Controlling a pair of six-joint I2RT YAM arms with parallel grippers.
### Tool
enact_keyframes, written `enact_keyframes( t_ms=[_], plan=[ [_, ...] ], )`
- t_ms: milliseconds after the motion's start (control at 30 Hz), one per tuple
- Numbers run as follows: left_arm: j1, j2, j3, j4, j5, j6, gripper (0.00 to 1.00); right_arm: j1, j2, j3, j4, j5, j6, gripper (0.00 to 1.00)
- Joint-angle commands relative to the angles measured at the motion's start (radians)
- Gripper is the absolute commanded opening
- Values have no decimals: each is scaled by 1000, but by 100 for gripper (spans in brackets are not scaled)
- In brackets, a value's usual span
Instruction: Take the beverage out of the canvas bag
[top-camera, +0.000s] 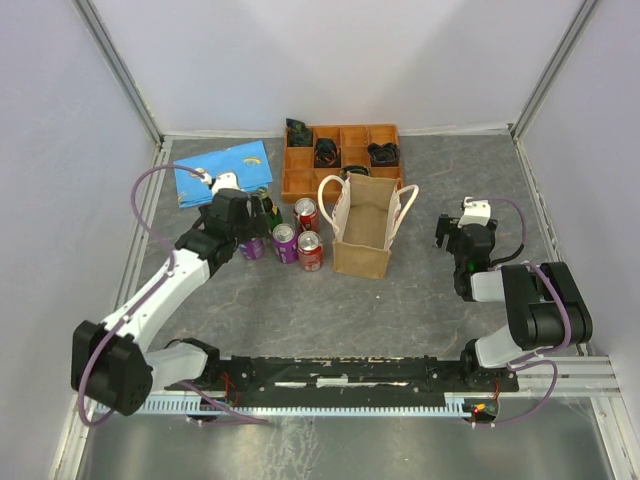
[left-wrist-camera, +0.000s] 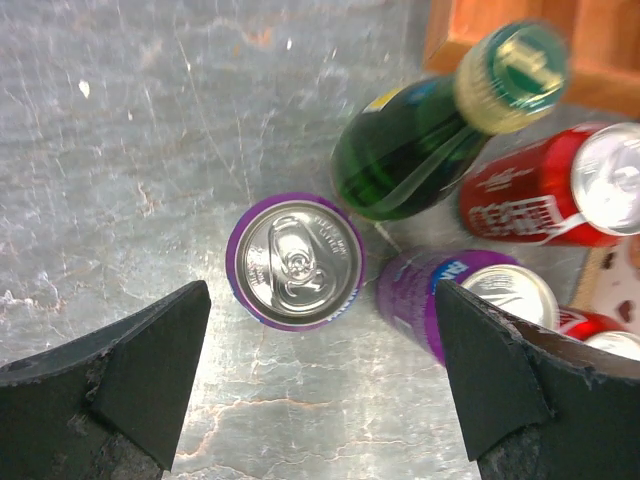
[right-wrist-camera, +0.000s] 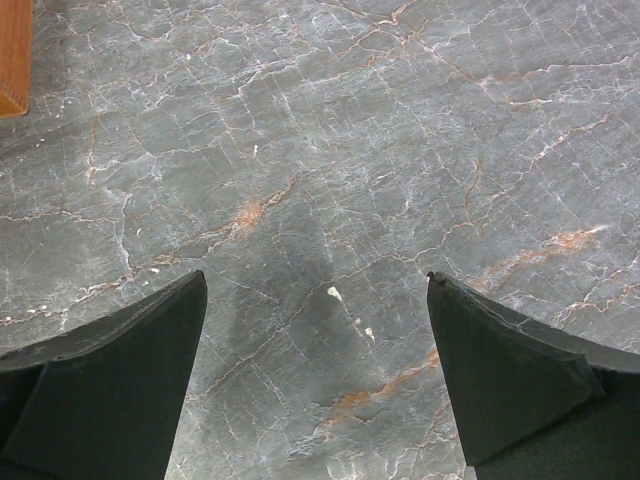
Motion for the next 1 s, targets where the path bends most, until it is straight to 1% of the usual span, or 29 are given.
enact_keyframes(
  t_ms=[0,100,267,433,533,733,867,967],
  plan=[
    [-10,-97,73,15,-35,-2,99,-4,-11,28,30,-7,3,99],
    [-17,-132,86,32,-39,21,99,-4,-11,28,29,-7,3,99],
    [-18,-192,71,119,-65,73,99,-3,-11,28,30,-7,3,99],
    [-11,-237,64,195,-127,106,99,-3,-12,27,31,-7,3,99],
    [-3,-230,85,182,-154,116,99,-4,-11,28,30,-7,4,99],
    [-3,-214,126,143,-100,115,99,-4,-11,28,30,-7,3,99],
    [-3,-242,120,148,-70,112,99,-4,-12,28,30,-7,3,99],
    [-3,-285,108,146,-106,111,99,-3,-12,28,30,-7,4,99]
  ],
)
